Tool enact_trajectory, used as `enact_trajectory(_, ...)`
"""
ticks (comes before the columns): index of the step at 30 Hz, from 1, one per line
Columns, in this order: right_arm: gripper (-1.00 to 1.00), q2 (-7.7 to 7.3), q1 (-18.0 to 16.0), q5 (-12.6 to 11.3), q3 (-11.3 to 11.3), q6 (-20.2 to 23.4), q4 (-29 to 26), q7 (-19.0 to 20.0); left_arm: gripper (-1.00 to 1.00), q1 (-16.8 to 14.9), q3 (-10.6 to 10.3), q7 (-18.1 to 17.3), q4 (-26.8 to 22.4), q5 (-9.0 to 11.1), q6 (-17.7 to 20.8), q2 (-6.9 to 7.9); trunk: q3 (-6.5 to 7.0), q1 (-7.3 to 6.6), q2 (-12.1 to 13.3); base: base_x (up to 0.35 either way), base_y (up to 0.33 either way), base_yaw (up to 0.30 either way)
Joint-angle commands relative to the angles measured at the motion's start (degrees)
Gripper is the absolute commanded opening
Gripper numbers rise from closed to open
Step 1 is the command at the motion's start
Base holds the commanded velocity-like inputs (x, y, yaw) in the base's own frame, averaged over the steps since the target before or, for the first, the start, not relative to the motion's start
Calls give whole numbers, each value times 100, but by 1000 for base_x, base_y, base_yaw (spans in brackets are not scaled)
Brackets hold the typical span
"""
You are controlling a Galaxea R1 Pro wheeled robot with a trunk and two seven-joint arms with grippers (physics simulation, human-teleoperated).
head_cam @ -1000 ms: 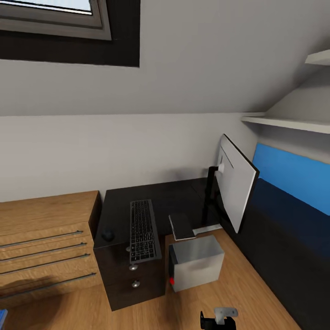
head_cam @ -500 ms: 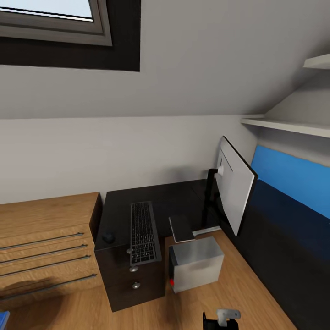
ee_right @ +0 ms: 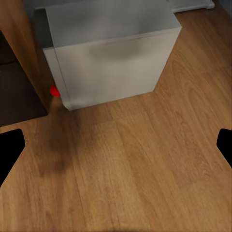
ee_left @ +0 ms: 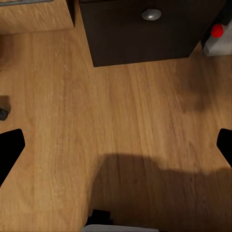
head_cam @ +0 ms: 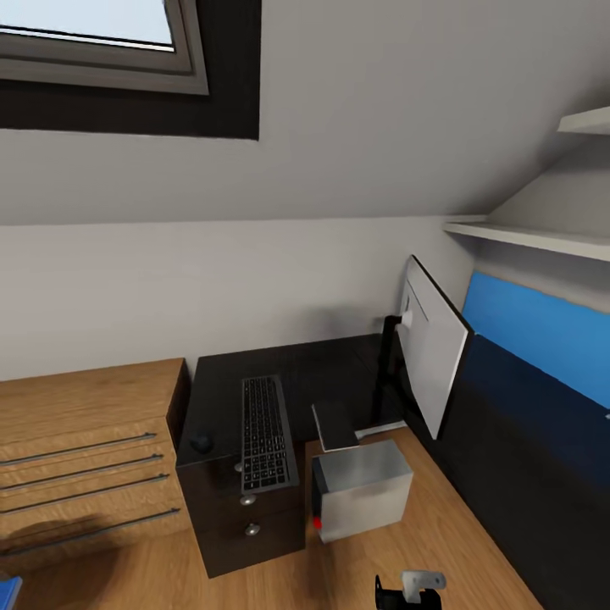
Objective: In the bedroom, organize the workspace by keeping the computer under the desk, ensuring the monitor is on the desk, placing the keyboard on the desk next to the monitor, placing the mouse on the desk next to the keyboard, moving the folder from the swivel chair onto the desk next to the mouse, stacking the notebook on top of the folder with the pen on top of the notebook, and positioning the swivel chair next to the desk.
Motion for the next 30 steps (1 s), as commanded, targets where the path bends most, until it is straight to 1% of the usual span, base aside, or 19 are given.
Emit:
enact_trajectory(1,100,1,-5,-36,49,-19,4,-31,100,0,-11,24,-5,47,-13,1,12,-22,37,0,0,0)
enact_trajectory(5,100,6,-5,-36,52,-68,-3,-32,100,-1,-19,24,-117,52,-10,-5,84,-110,197,0,0,0)
enact_trajectory(6,100,6,-5,-38,50,-143,-41,-34,100,1,-19,12,-512,50,22,-4,102,-132,237,0,0,0)
enact_trajectory(7,100,3,-5,-41,43,-160,-56,-32,100,0,-20,9,-645,49,44,-5,120,-154,278,0,0,0)
enact_trajectory(9,100,-11,-5,-46,25,-185,-170,-44,100,1,-17,3,-1132,55,225,-6,156,-198,358,0,0,0)
enact_trajectory(10,100,-16,-5,-46,21,-183,-245,-51,100,2,-16,2,-1322,62,341,-8,174,-220,398,0,0,0)
enact_trajectory(11,100,-34,-7,-47,13,-169,-468,-65,100,0,-15,2,-1740,92,678,-11,192,-241,438,0,0,0)
enact_trajectory(14,100,-131,-10,-49,2,-80,-915,-78,100,2,-18,9,-2390,152,1371,-21,246,-307,558,0,0,0)
enact_trajectory(15,100,-262,-10,-49,0,134,-1297,-84,100,6,-19,14,-2786,182,1897,-54,264,-329,598,0,0,0)
enact_trajectory(16,100,-441,-8,-61,-6,557,-1833,-86,100,2,-21,24,-3183,204,2485,-124,282,-351,638,0,0,0)
enact_trajectory(18,100,-541,-7,-74,-20,881,-2203,-87,100,-46,-22,40,-3339,209,2733,-181,318,-395,719,0,0,0)
enact_trajectory(19,100,-627,-6,-86,-56,1158,-2579,-90,100,-176,-22,84,-3438,210,2903,-231,336,-417,759,0,0,0)
enact_trajectory(20,100,-755,-6,-96,-181,1559,-3350,-94,100,-523,-22,279,-3517,222,3095,-291,354,-439,799,0,0,0)
enact_trajectory(21,100,-800,-5,-98,-234,1743,-3706,-97,100,-683,-22,397,-3513,227,3170,-308,371,-461,839,0,0,0)
enact_trajectory(23,100,-837,-5,-98,-275,1957,-4020,-97,100,-831,-22,497,-3488,231,3261,-319,407,-505,919,0,0,0)
enact_trajectory(24,100,-858,-7,-98,-314,2199,-4283,-97,100,-980,-22,564,-3462,234,3372,-327,425,-527,959,0,0,0)
enact_trajectory(25,100,-870,-35,-98,-609,2865,-4756,-99,100,-1346,-22,647,-3402,238,3680,-332,443,-549,999,0,0,0)
enact_trajectory(28,100,-852,-101,-102,-881,3295,-4910,-93,100,-1552,-23,669,-3347,245,3786,-332,497,-615,1120,0,0,0)
enact_trajectory(30,100,-823,-231,-105,-1050,3602,-4960,-89,100,-1673,-23,677,-3321,252,3828,-333,533,-659,1200,0,0,0)
